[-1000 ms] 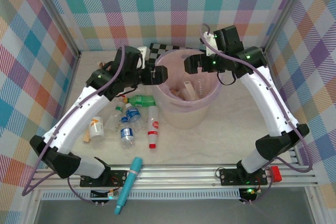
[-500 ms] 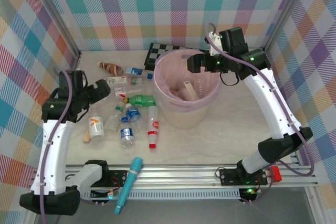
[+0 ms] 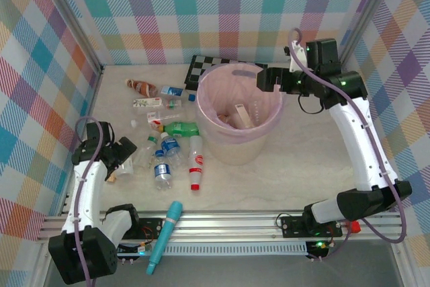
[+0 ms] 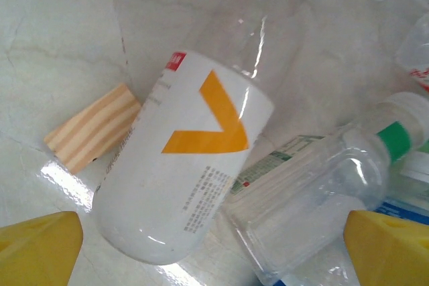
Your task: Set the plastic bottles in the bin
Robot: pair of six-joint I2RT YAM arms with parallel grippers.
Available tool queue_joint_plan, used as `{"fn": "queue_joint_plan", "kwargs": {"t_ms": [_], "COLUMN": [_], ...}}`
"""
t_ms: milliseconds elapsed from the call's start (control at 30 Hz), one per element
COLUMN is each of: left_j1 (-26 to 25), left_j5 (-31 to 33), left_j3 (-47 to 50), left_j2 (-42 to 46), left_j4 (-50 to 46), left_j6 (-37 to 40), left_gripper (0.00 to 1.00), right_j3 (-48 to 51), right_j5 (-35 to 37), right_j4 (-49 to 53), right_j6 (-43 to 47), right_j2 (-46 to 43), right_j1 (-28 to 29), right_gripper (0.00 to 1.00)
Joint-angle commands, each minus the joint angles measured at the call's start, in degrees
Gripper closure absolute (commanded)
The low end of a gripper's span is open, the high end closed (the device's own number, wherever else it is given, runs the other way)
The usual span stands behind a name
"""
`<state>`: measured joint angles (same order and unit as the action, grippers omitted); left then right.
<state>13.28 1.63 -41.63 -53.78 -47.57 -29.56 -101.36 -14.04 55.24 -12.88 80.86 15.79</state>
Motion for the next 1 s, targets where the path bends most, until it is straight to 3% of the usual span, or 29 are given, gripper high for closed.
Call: {"fn": "queue_joint_plan", "kwargs": {"t_ms": [0, 200, 467, 967], "left_j1": [0.7, 0.7, 0.7, 0.7], "left_j5": [1.2, 1.6, 1.6, 0.8], "left_j3": [3.0, 6.3, 6.8, 6.7], "left_j2": [1.7, -1.6, -8.1, -15.8], "left_j4": [3.1, 6.7, 10.5, 15.7], "left_j6": [-2.7, -2.2, 0.2, 0.5], "left_gripper": [0.02, 0.08, 0.04, 0.08], "right_j3": [1.2, 2.3, 2.9, 3.4], "right_j5": [-1.9, -2.1, -1.8, -1.4], "right_j4": [-1.2, -1.1, -0.9, -0.8], "right_j6": [-0.4, -0.3, 0.0, -0.1], "right_j2": [-1.1, -1.5, -1.6, -1.2], "right_j1": [-0.8, -1.5, -2.0, -2.5], "right_gripper": [0.01, 0.01, 0.01, 0.0]}}
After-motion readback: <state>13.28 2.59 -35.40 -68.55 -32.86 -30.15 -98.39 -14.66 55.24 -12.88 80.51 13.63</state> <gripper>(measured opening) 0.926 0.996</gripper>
